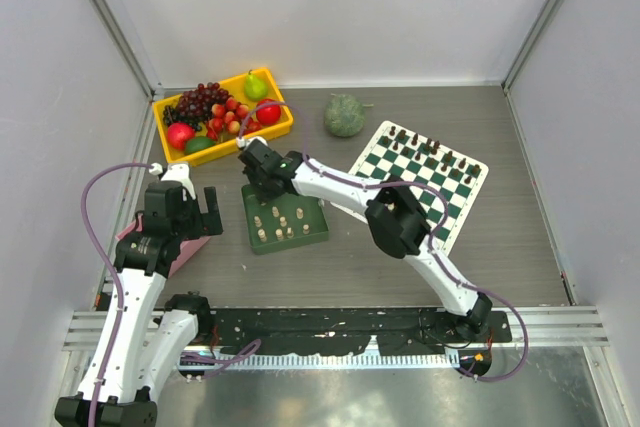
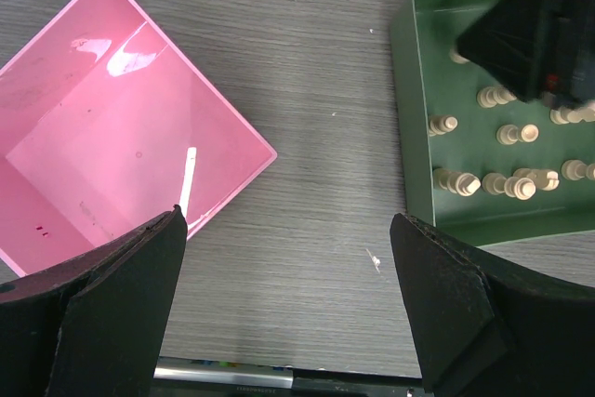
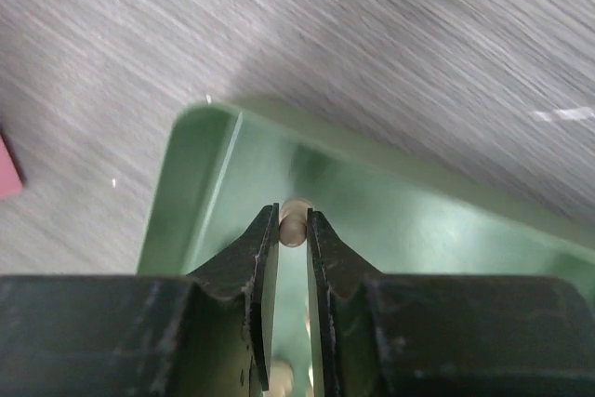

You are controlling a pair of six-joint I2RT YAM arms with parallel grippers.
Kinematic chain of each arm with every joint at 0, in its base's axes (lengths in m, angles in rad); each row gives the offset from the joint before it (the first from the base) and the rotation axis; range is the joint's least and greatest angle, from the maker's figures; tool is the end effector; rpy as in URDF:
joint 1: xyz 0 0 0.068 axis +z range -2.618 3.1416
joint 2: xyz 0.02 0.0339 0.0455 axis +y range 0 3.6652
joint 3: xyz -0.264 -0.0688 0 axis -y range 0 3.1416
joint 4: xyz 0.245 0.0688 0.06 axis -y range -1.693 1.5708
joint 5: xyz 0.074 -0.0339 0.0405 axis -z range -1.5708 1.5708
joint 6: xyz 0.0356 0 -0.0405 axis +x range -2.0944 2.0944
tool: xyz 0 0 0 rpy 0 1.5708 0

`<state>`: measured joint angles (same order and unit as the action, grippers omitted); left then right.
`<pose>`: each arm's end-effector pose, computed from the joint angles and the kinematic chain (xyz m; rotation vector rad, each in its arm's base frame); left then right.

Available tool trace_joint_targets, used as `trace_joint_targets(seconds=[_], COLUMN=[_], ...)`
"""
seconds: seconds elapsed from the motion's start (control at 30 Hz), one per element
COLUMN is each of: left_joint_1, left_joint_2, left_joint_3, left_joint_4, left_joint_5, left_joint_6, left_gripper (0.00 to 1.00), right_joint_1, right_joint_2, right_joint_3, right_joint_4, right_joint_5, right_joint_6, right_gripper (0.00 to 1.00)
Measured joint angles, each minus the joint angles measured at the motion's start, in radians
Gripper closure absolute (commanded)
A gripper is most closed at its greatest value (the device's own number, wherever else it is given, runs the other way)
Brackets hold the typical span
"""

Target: Set up the chess pieces on the board

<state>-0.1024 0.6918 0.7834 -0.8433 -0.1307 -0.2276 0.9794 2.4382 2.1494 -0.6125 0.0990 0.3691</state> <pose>0.1348 -0.0092 0.2894 -0.2103 2.3050 -0.0156 0.3046 0.4473 0.1862 -0.7163 2.4188 0.4501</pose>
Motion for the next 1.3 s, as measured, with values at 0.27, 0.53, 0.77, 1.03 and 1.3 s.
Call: trace_joint_targets(seconds=[0.27,0.53,0.77,1.03,1.3], left_joint_1=[0.0,0.0,0.0,0.0,0.0], left_joint_2=[-0.001,-0.001,0.0,0.0,0.005], left_joint_3=[0.0,0.0,0.0,0.0,0.0], left_joint_4=[0.0,0.0,0.0,0.0,0.0], left_joint_5=[0.0,0.0,0.0,0.0,0.001], left_joint_6=[0.0,0.0,0.0,0.0,0.0], left_gripper=[0.01,0.01,0.01,0.01,0.01], right_joint_1=[-0.011,-0.164,-0.363,-0.54,-0.642], right_joint_2=[-0.448,-0.863,-1.072,-1.326,-1.413], right_joint_3=[-0.391,-0.821,-1.176,-1.376,-1.476], right_joint_4=[0.089,0.211,0.186,0.157,0.077], right_joint_5=[0.097,0.205,0.274,0.314,0.364], right_joint_6=[-0.014,0.056,0.154,0.242,0.304], right_gripper=[0.93,0.93,0.93,0.93,0.94])
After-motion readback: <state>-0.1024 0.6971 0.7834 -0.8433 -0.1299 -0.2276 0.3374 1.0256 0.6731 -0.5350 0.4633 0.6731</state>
